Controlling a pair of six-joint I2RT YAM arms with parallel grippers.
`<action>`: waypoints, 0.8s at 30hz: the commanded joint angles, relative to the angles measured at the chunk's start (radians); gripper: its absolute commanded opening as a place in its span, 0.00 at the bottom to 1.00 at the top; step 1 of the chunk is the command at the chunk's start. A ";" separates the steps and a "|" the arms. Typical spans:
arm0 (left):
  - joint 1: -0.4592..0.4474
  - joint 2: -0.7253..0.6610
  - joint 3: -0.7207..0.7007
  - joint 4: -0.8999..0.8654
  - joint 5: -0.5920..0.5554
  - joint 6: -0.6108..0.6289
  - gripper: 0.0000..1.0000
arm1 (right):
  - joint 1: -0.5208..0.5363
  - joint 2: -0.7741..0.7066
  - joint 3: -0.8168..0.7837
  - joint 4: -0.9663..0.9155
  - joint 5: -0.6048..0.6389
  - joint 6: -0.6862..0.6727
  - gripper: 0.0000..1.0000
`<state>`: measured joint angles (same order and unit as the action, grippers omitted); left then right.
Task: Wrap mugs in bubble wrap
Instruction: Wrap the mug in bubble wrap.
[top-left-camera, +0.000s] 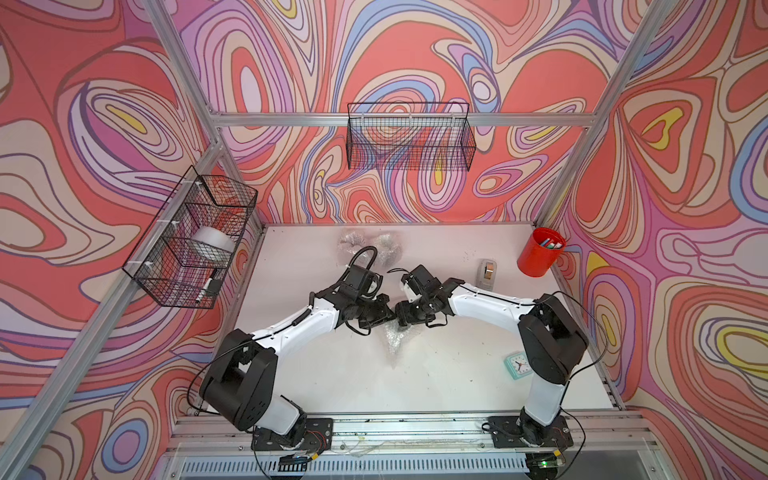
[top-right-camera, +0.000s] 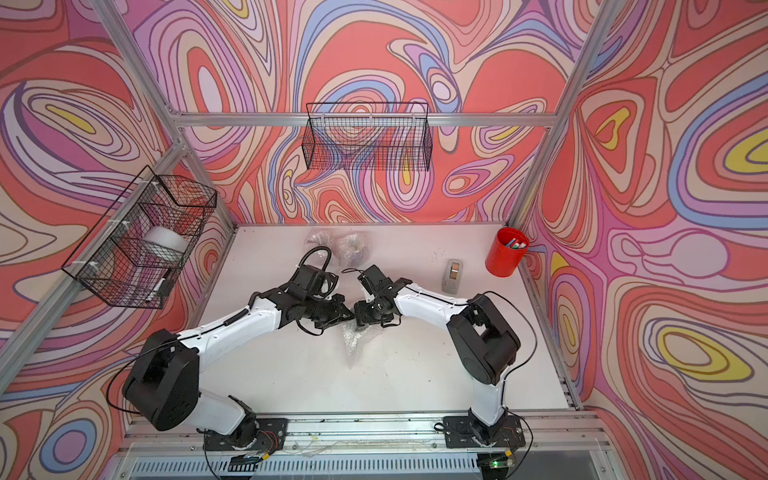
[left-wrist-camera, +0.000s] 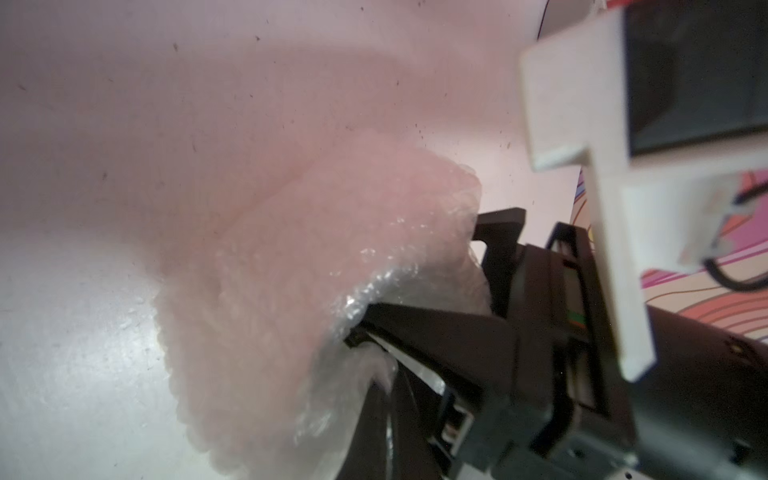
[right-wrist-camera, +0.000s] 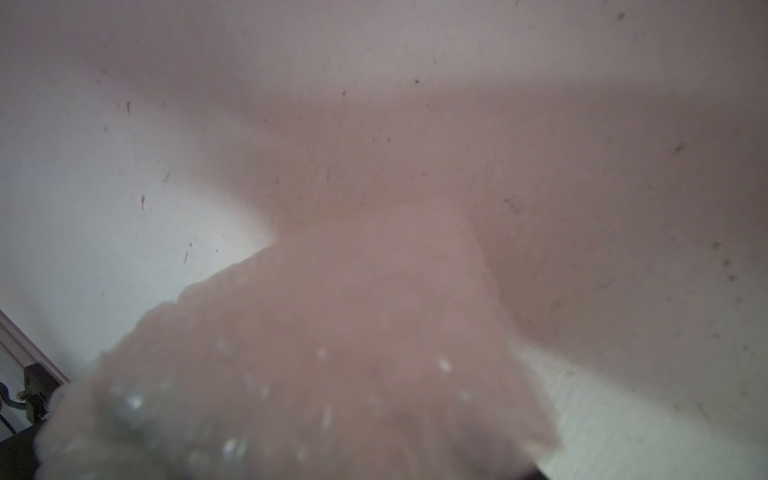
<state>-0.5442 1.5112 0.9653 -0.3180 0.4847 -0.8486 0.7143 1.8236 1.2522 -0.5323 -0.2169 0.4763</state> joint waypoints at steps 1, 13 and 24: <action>-0.002 0.045 0.026 0.021 -0.043 -0.032 0.00 | -0.009 -0.092 -0.020 -0.007 0.026 0.008 0.64; -0.008 0.158 0.109 -0.061 -0.040 -0.074 0.00 | -0.019 -0.279 -0.183 0.078 0.032 -0.030 0.85; -0.036 0.198 0.144 -0.110 -0.065 -0.121 0.00 | -0.019 -0.229 -0.198 0.171 -0.010 -0.012 0.86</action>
<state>-0.5663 1.6661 1.1034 -0.3691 0.4660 -0.9401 0.6987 1.5772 1.0534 -0.4103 -0.2127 0.4614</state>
